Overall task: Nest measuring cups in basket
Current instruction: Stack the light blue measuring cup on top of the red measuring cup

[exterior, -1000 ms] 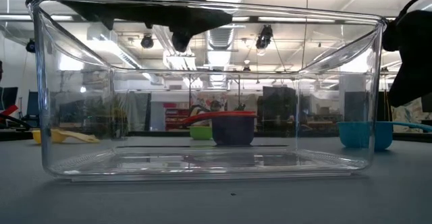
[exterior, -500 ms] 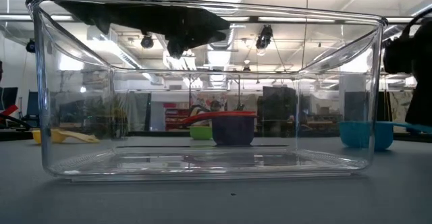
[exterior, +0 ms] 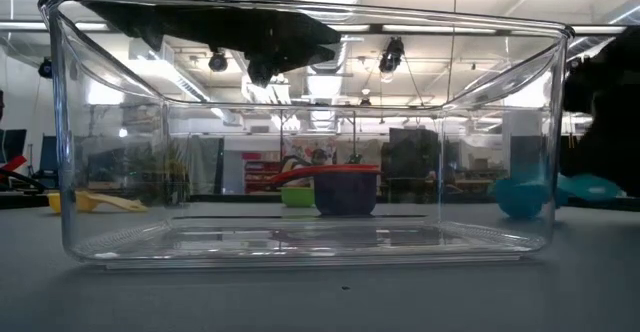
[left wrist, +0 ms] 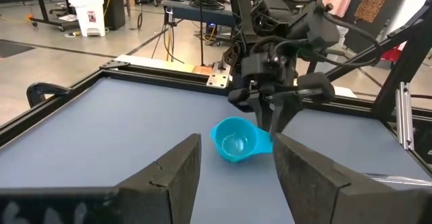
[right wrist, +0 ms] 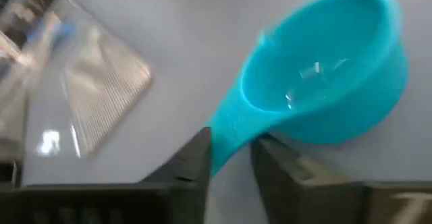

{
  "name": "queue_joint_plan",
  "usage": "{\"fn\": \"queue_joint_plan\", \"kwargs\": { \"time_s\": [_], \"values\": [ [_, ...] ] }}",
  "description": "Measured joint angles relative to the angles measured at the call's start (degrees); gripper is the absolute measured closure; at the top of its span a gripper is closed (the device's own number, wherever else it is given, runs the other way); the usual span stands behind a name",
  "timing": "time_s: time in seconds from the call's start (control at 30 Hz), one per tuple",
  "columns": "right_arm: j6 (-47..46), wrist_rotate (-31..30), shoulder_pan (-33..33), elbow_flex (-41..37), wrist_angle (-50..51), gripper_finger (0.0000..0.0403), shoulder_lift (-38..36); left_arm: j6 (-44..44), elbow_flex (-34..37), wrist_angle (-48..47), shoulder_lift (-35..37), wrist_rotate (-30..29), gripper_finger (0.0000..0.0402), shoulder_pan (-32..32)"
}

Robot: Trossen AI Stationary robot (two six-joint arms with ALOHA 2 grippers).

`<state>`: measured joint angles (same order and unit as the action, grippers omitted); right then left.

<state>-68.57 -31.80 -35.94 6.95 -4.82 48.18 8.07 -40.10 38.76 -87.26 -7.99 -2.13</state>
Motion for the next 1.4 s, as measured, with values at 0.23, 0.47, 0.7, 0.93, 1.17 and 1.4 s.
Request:
{"fn": "queue_joint_plan", "kwargs": {
  "time_s": [0.23,0.47,0.7,0.93,1.17,1.4],
  "values": [
    [17.5,-13.8,0.0,1.0,-16.8,0.0393,0.0,1.8,0.0,0.1,0.0,0.0,0.0232,0.0],
    [40.6,-19.3,0.3,7.8,-27.1,0.0394,0.0,4.0,0.0,0.6,0.0,0.0,0.0232,0.0],
    [50.4,-19.9,3.0,14.7,-27.7,0.0394,2.8,7.8,0.1,3.1,-0.4,1.3,0.0232,0.0],
    [65.8,-14.8,7.1,16.7,-51.5,0.0394,12.8,10.9,0.1,17.3,-4.9,5.7,0.0232,0.0],
    [69.7,-5.9,12.6,18.1,-67.6,0.0394,21.9,13.3,-0.3,31.0,-9.7,6.3,0.0232,0.3],
    [70.0,2.8,19.2,24.6,-75.6,0.0394,30.5,14.1,-1.8,40.0,-13.7,7.6,0.0232,0.5]
  ]
}}
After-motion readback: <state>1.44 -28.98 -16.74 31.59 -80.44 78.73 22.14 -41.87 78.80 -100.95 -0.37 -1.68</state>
